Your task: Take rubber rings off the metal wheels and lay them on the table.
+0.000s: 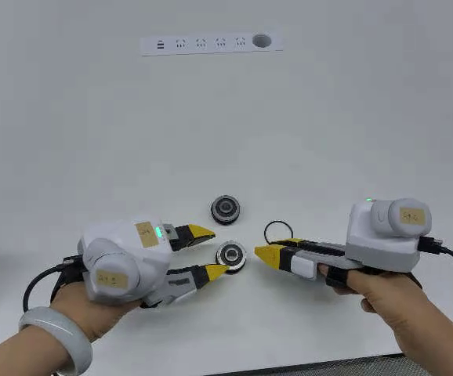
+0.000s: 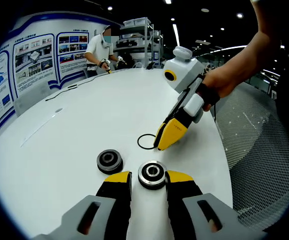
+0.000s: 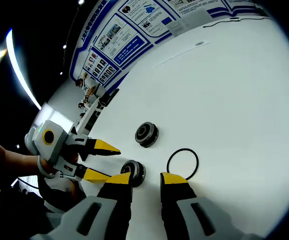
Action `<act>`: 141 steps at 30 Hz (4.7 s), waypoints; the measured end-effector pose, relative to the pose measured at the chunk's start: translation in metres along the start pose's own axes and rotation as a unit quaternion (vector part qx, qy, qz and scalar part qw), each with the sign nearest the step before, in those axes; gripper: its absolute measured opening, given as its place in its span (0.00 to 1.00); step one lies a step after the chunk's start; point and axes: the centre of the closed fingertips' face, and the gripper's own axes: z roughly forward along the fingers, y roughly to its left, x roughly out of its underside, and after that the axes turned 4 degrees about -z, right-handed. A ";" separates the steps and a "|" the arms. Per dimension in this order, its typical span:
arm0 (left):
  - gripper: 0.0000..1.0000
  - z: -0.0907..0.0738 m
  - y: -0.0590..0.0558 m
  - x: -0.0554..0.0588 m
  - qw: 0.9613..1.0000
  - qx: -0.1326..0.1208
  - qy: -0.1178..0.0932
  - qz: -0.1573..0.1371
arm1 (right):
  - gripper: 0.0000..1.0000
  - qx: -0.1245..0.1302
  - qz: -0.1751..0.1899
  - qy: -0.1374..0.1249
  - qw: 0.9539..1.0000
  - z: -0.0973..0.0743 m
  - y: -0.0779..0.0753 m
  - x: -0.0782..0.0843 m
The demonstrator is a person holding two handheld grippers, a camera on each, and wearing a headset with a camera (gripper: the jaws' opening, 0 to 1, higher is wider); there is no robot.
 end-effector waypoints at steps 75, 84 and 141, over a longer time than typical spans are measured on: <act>0.13 0.019 -0.008 0.003 0.999 0.016 0.033 0.028 | 0.21 -0.079 0.075 0.028 0.994 0.017 0.024 0.010; 0.13 0.019 -0.007 0.004 0.999 0.015 0.033 0.027 | 0.11 -0.068 0.064 0.029 0.995 0.016 0.019 0.009; 0.14 0.018 -0.008 0.002 0.999 0.023 0.028 0.032 | 0.02 -0.065 0.060 0.013 0.996 0.018 0.027 -0.001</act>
